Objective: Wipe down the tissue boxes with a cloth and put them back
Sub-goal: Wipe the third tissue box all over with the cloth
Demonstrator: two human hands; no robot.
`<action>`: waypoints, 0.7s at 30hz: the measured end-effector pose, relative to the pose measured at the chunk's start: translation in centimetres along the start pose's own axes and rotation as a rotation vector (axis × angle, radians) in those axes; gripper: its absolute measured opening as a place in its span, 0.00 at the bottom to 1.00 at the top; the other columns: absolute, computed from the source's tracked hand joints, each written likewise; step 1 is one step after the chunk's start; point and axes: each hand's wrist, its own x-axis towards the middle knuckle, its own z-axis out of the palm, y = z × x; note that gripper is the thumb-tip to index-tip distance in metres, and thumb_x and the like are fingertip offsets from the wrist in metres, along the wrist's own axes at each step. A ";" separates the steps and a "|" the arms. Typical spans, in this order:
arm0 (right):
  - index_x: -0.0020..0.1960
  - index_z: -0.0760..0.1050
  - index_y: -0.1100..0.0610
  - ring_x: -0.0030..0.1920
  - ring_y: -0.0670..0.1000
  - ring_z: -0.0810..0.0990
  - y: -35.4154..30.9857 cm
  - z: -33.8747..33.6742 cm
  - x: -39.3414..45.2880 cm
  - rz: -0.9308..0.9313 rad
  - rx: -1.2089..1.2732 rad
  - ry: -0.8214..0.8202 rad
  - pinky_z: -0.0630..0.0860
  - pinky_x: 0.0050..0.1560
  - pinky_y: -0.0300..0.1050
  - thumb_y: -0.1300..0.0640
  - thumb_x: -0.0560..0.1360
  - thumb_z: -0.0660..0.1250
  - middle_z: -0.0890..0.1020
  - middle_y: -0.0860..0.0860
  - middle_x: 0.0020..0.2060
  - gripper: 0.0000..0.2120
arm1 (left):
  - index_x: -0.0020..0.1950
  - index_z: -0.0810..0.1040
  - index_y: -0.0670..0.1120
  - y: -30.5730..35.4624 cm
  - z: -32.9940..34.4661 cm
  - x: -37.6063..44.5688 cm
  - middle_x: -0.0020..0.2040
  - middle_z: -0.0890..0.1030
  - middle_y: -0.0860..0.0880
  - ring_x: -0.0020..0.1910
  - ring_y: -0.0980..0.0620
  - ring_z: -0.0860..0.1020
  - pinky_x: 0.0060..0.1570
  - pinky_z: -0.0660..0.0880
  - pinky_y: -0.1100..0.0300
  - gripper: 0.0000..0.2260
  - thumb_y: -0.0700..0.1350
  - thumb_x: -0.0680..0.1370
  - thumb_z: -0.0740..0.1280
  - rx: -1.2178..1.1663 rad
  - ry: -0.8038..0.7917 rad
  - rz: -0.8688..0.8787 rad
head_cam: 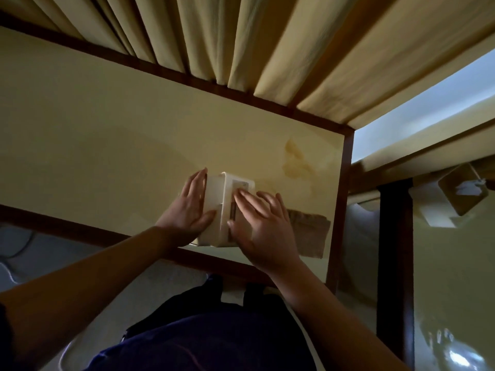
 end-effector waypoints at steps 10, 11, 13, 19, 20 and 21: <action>0.82 0.63 0.50 0.72 0.49 0.68 0.9 0.2 0.5 0.068 0.222 0.055 0.69 0.67 0.49 0.45 0.83 0.66 0.74 0.49 0.73 0.31 | 0.85 0.53 0.49 -0.6 -2.9 -1.5 0.80 0.64 0.46 0.72 0.50 0.69 0.68 0.70 0.48 0.41 0.70 0.78 0.55 -0.057 0.074 -0.090; 0.81 0.64 0.50 0.72 0.48 0.68 2.1 0.2 -0.1 0.136 0.212 0.061 0.68 0.67 0.48 0.46 0.83 0.67 0.74 0.49 0.72 0.30 | 0.84 0.54 0.48 0.2 -2.8 -1.6 0.80 0.64 0.46 0.73 0.51 0.68 0.68 0.69 0.49 0.40 0.68 0.79 0.55 -0.051 0.112 -0.077; 0.78 0.69 0.50 0.70 0.50 0.72 5.1 0.6 -1.6 0.247 0.130 0.055 0.68 0.67 0.47 0.48 0.81 0.70 0.77 0.49 0.69 0.27 | 0.84 0.54 0.46 1.8 -2.5 -1.8 0.81 0.62 0.46 0.76 0.48 0.65 0.71 0.67 0.46 0.37 0.64 0.81 0.55 0.047 0.160 -0.019; 0.70 0.80 0.54 0.64 0.57 0.79 12.6 3.3 -8.0 0.336 -0.102 -0.129 0.82 0.58 0.56 0.48 0.76 0.76 0.82 0.51 0.63 0.24 | 0.84 0.58 0.46 3.9 -0.9 -0.9 0.83 0.60 0.48 0.84 0.48 0.52 0.80 0.54 0.39 0.28 0.54 0.84 0.50 0.354 0.118 0.156; 0.71 0.79 0.53 0.65 0.57 0.79 13.1 3.6 -8.8 0.308 -0.131 -0.145 0.82 0.58 0.56 0.48 0.77 0.75 0.81 0.50 0.65 0.25 | 0.84 0.58 0.46 3.9 -0.7 -0.8 0.84 0.59 0.48 0.84 0.49 0.51 0.81 0.52 0.40 0.28 0.53 0.85 0.49 0.373 0.098 0.175; 0.72 0.78 0.52 0.65 0.57 0.79 13.4 3.9 -9.4 0.280 -0.153 -0.144 0.82 0.57 0.56 0.49 0.77 0.75 0.81 0.50 0.66 0.24 | 0.84 0.59 0.45 3.7 -0.5 -0.7 0.84 0.59 0.48 0.84 0.50 0.50 0.81 0.51 0.40 0.28 0.53 0.85 0.49 0.382 0.082 0.190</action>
